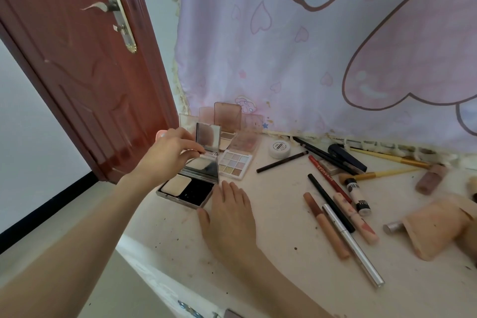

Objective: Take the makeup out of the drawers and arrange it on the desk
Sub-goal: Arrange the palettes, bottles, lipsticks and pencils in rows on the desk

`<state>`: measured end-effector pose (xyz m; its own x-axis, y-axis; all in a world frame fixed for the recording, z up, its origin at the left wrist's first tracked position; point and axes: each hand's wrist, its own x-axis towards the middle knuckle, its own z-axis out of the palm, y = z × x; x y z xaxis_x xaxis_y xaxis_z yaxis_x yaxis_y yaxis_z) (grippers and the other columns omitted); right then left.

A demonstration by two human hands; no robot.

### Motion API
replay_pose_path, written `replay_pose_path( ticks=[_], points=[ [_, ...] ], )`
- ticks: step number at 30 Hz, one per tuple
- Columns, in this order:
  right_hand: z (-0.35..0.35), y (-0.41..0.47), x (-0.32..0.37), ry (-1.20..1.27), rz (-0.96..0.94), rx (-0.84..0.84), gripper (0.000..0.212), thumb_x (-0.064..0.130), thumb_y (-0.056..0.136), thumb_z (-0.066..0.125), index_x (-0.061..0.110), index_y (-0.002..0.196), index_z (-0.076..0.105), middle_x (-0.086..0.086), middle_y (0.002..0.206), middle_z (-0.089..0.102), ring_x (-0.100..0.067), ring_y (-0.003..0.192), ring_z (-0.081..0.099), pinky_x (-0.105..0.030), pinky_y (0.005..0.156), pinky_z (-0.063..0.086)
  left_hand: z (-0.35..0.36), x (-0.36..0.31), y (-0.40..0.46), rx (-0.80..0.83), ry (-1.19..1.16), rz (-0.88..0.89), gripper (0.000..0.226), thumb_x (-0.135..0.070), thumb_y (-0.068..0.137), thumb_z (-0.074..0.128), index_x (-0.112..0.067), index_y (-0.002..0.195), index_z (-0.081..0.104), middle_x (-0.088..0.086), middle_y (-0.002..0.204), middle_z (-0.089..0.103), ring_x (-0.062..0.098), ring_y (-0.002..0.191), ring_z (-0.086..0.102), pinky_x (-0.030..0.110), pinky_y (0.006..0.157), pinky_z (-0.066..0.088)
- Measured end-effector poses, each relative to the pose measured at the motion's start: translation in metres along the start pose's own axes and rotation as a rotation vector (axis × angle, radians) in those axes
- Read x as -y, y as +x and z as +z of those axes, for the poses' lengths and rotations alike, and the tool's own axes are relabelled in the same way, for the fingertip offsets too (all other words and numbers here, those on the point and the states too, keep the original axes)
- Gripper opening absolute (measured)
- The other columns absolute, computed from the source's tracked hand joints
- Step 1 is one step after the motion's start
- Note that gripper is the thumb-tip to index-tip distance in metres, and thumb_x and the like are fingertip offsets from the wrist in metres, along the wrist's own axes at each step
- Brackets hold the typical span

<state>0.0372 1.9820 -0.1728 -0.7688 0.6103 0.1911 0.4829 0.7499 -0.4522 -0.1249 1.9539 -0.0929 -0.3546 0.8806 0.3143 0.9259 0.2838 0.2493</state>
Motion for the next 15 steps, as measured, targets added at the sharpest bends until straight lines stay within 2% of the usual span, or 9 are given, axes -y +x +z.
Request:
replay_pose_path(
  ticks=[5,8,12,15],
  points=[
    [0.002,-0.003,-0.001,-0.03,-0.017,-0.006,0.059,0.041,0.098,0.028,0.008,0.146,0.018,-0.01,0.154,0.018,-0.024,0.142,0.011,-0.038,0.116,-0.001,0.003,-0.005,-0.004,-0.076,-0.03,-0.086,0.012,-0.023,0.087,0.062,-0.024,0.093,0.072,-0.009,0.093,0.053,0.025,0.108,0.042,0.045,0.083,0.045],
    [0.003,-0.003,-0.001,-0.034,-0.02,0.001,0.06,0.041,0.098,0.026,0.008,0.147,0.015,-0.009,0.155,0.015,-0.024,0.143,0.008,-0.038,0.116,-0.003,0.006,-0.005,-0.006,-0.121,-0.058,-0.077,0.012,-0.02,0.086,0.063,-0.019,0.093,0.072,-0.006,0.094,0.057,0.025,0.109,0.044,0.044,0.086,0.045],
    [0.004,-0.003,-0.002,-0.053,-0.021,0.017,0.061,0.042,0.098,0.025,0.009,0.148,0.013,-0.009,0.156,0.013,-0.023,0.144,0.007,-0.038,0.116,-0.003,0.011,-0.008,-0.01,-0.08,-0.039,-0.014,0.023,-0.017,0.09,0.057,-0.015,0.111,0.067,0.005,0.116,0.062,0.023,0.113,0.052,0.033,0.095,0.041],
    [0.004,-0.004,-0.001,-0.066,-0.016,0.031,0.062,0.044,0.098,0.023,0.009,0.148,0.012,-0.009,0.157,0.011,-0.023,0.144,0.005,-0.039,0.116,-0.004,0.014,-0.008,-0.016,0.026,-0.024,-0.007,0.036,-0.021,0.095,0.047,-0.017,0.131,0.05,0.002,0.141,0.045,0.019,0.133,0.037,0.035,0.109,0.03]
  ],
)
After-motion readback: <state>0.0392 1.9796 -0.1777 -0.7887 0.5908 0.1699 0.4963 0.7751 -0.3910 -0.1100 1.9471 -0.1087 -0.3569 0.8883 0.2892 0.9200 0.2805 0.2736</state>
